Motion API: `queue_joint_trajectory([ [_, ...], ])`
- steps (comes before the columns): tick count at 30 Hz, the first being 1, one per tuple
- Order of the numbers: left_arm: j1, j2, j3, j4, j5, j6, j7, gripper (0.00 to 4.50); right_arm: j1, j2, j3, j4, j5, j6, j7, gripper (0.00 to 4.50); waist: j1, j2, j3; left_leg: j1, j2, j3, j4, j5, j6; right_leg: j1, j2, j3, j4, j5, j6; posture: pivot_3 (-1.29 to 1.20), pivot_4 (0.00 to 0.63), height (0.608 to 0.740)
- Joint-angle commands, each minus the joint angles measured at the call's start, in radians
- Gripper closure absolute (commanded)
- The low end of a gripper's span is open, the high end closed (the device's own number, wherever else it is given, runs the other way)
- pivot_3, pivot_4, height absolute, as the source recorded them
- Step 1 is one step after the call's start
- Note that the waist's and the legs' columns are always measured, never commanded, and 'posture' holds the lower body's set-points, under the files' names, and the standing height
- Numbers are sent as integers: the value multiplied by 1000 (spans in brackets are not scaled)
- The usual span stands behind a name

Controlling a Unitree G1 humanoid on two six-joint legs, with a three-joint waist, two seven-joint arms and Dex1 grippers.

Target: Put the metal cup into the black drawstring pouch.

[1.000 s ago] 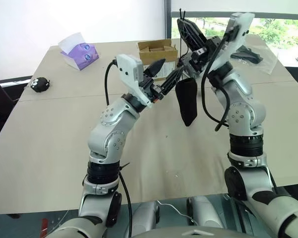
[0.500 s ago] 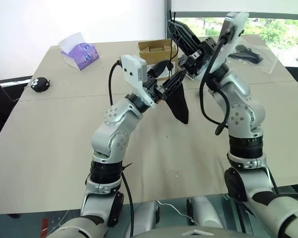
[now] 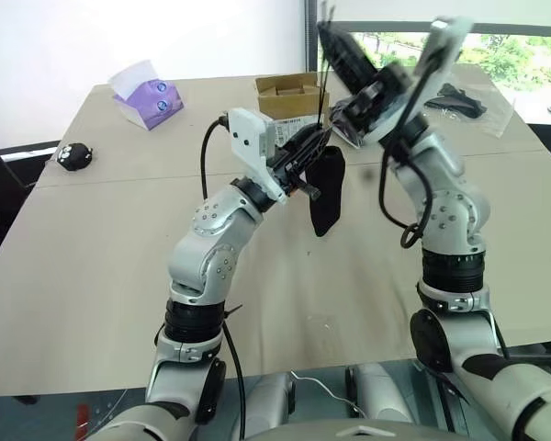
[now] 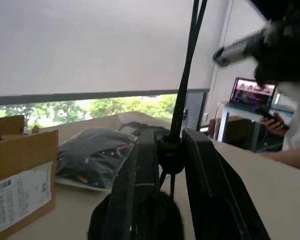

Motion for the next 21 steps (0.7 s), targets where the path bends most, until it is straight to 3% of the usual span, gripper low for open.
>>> queue_joint_trajectory([
  [1,42,23,-15,29,54,-15,4,4335,-162,3,-211,25,225,-95,-94,4500,0,1,1,0,0,0,0,0,0,0,0,0,0,0,0,0,150,740],
  [5,94,45,-29,66,101,-30,4,4335,-231,-12,-322,50,356,-129,-165,4500,0,2,1,0,1,-1,-2,0,0,-1,-3,-1,-1,0,0,0,150,740],
  [10,116,45,-27,42,68,-50,-32,4335,-217,-35,-312,46,370,-128,-183,4500,-5,4,2,-1,1,2,-3,0,0,-3,-3,2,0,0,0,0,150,740],
  [12,109,41,-19,39,71,-63,-24,3328,-211,-35,-309,40,373,-129,-189,4500,-5,4,2,-1,1,2,-3,0,0,-3,-3,2,1,0,0,0,150,740],
  [16,76,29,-1,69,99,-78,19,1786,-191,-41,-292,30,382,-132,-184,4500,0,4,2,-1,1,2,-2,0,0,-3,-1,1,1,0,0,0,150,740],
  [21,75,17,29,67,91,-86,31,1786,-154,-41,-278,14,435,-107,-176,4500,-3,4,2,-1,1,2,-2,0,0,-3,-3,2,1,0,0,0,150,740],
])
